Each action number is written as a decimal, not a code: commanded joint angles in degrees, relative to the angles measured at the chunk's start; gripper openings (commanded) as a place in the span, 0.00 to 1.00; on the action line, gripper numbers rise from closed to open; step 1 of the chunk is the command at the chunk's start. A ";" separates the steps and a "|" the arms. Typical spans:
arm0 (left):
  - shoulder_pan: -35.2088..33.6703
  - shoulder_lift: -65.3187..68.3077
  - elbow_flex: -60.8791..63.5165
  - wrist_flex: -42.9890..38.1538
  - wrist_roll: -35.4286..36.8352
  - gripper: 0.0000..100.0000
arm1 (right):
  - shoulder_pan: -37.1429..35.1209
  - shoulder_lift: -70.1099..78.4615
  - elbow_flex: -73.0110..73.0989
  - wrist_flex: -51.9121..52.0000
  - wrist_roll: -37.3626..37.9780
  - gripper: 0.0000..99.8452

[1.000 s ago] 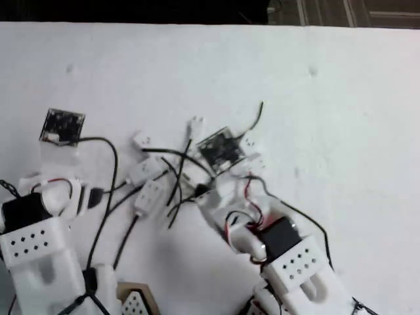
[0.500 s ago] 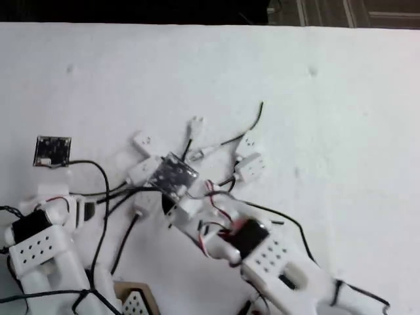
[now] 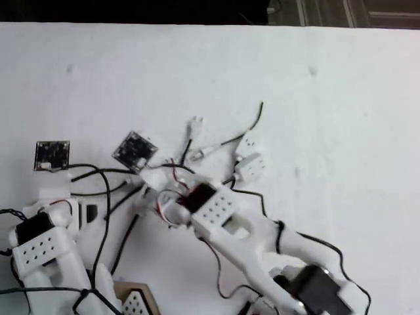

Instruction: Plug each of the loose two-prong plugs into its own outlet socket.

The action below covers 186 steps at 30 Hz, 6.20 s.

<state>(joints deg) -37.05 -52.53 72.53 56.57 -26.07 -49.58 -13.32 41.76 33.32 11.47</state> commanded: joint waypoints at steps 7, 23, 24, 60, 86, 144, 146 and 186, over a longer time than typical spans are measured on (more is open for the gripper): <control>-5.05 -1.19 0.26 -2.11 0.53 0.28 | 0.22 10.15 -11.34 -1.27 -0.09 0.02; -4.79 -1.19 0.88 -2.29 0.44 0.28 | 0.92 12.53 -7.91 -3.21 3.78 0.02; -4.79 -1.19 0.88 -2.29 0.44 0.28 | 0.92 12.53 -7.47 -3.21 3.78 0.02; -3.47 -1.27 0.97 -2.29 0.44 0.28 | 1.71 -0.66 -2.02 1.63 -2.64 0.10; -3.47 -1.27 1.85 -3.87 0.53 0.29 | 1.63 1.27 0.18 3.47 1.85 0.10; 39.69 3.21 -12.04 10.81 0.53 0.29 | 24.40 -47.60 26.02 10.07 -18.46 0.02; 40.75 8.48 -12.13 8.35 0.53 0.29 | 24.40 -47.60 26.02 10.07 -18.46 0.02; 38.90 23.25 -48.53 20.92 5.27 0.02 | 32.04 -48.13 24.44 9.71 -17.67 0.02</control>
<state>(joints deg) 5.67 -29.23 34.02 76.88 -21.23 -18.29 -60.26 68.13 44.04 -6.73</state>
